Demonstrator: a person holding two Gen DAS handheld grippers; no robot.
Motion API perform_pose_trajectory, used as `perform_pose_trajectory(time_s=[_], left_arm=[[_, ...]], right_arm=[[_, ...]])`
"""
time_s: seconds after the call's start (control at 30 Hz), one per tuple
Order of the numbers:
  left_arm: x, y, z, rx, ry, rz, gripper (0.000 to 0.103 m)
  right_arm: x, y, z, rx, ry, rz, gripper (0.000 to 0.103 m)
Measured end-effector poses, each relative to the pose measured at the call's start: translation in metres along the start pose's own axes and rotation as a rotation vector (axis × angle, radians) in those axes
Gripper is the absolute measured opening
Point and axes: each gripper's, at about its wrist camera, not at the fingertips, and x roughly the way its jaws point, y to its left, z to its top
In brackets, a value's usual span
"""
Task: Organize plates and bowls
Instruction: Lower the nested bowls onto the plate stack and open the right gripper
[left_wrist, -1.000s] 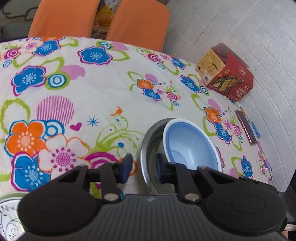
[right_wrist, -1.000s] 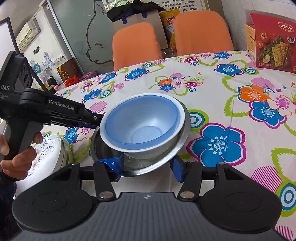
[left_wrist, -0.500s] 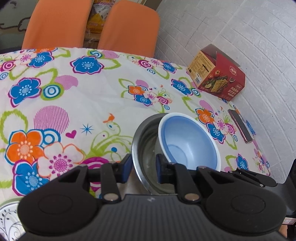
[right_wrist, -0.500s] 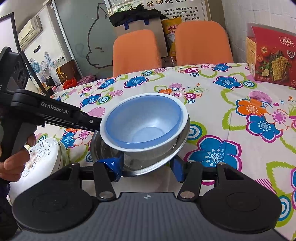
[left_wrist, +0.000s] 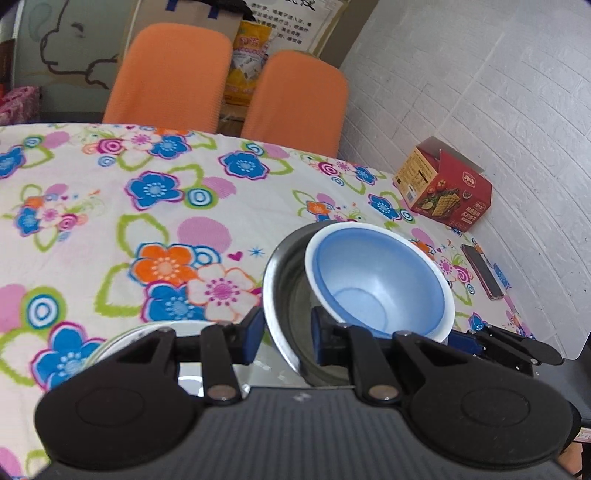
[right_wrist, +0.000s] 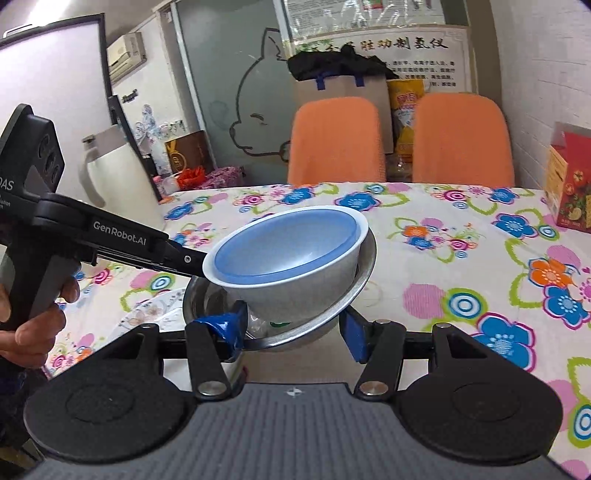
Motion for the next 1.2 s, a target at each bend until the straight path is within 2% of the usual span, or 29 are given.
perform_pose_trajectory(time_s=[0.13,0.3,0.47,0.6,0.63,0.67,0.73,0.83,0.97,1.13,1.2], left_arm=[[-0.042,0.024,-0.025,-0.011,-0.029,0.099,0.012],[-0.065,0.047,-0.057,-0.013,-0.013,0.206,0.011],[-0.065,0.057,-0.072,-0.022,-0.004,0.218,0.011],[-0.06,0.06,-0.08,-0.033,0.013,0.223,0.013],[-0.059,0.061,-0.081,-0.039,0.019,0.23,0.019],[-0.058,0.062,-0.082,-0.045,0.019,0.245,0.032],[-0.059,0.066,-0.085,-0.054,-0.004,0.27,0.047],[-0.065,0.073,-0.085,-0.086,-0.011,0.252,0.053],[-0.076,0.077,-0.083,-0.092,-0.05,0.273,0.055],[-0.089,0.071,-0.073,-0.11,-0.11,0.263,0.06],[-0.091,0.062,-0.069,-0.102,-0.122,0.28,0.061]], right_arm=[[0.012,0.036,-0.005,-0.039,0.016,0.094,0.041],[0.027,0.067,-0.022,-0.058,0.061,0.166,0.042],[0.038,0.076,-0.039,-0.021,0.135,0.174,0.042],[0.034,0.079,-0.04,-0.025,0.144,0.168,0.043],[0.033,0.081,-0.039,-0.026,0.155,0.166,0.043],[0.034,0.081,-0.038,-0.026,0.168,0.161,0.044],[0.034,0.082,-0.036,-0.031,0.18,0.147,0.044],[0.032,0.08,-0.035,-0.031,0.19,0.13,0.043],[0.021,0.079,-0.032,-0.022,0.175,0.1,0.044],[-0.003,0.063,-0.025,0.047,0.083,0.045,0.045],[-0.008,0.053,-0.021,0.077,0.051,0.017,0.045]])
